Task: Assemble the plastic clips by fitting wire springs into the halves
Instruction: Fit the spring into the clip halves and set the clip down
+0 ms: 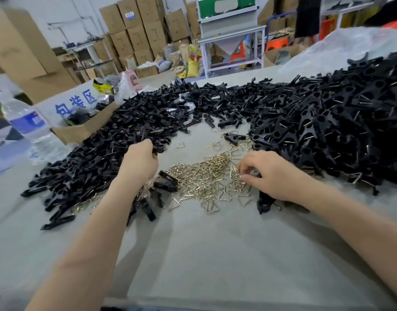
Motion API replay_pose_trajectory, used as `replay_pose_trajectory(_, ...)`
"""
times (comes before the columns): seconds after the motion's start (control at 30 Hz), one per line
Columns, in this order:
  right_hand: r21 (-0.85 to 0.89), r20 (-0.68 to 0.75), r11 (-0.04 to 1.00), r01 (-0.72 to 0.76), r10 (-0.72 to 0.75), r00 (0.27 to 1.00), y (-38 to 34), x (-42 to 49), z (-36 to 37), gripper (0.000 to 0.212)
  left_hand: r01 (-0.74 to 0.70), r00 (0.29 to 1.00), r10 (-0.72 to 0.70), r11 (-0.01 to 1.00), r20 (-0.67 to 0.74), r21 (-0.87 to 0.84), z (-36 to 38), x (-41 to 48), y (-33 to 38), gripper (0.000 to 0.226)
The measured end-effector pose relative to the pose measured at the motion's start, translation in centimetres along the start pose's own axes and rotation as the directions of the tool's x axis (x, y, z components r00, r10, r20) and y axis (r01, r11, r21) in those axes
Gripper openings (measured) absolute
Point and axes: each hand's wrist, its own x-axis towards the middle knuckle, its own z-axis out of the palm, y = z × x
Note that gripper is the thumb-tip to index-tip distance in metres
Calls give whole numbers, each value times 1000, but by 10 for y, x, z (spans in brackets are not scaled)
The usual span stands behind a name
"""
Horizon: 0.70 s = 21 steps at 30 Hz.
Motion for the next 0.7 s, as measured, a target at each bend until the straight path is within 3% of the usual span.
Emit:
replay_pose_trajectory(0.1,153,-138,988,-18,40,990,1,-2,0,10,-23,991,-4,981,-137,-195,-10,3,17,8)
replay_pose_trajectory(0.17,238,-213,971,-12,64,975,2,-2,-2,10,-23,996,-18,894,-89,-448,-15,1,29,10)
replay_pose_trajectory(0.23,300,-245,954,-12,89,965,3,-2,-4,12,87,996,-31,594,85,-800,-18,-7,39,29)
replay_pose_trajectory(0.27,319,-245,948,-12,95,965,3,-1,-4,16,163,984,-8,434,178,-886,-18,-10,42,33)
replay_pose_trajectory(0.33,335,-238,942,6,79,968,2,-2,-4,22,272,954,52,258,294,-927,-16,-15,46,36)
replay_pose_trajectory(0.5,219,-151,976,15,19,988,-1,-2,-4,27,411,901,88,134,424,-902,-14,-26,90,11)
replay_pose_trajectory(0.57,194,-104,981,-2,22,994,-3,-2,-2,26,431,857,285,60,429,-900,-23,-35,128,11)
replay_pose_trajectory(0.63,219,-116,976,-6,32,993,-4,-4,0,25,381,775,511,93,372,-920,-35,-42,160,20)
replay_pose_trajectory(0.7,232,-145,973,-18,53,988,-3,-5,-2,24,247,783,543,176,303,-953,-48,-38,169,44)
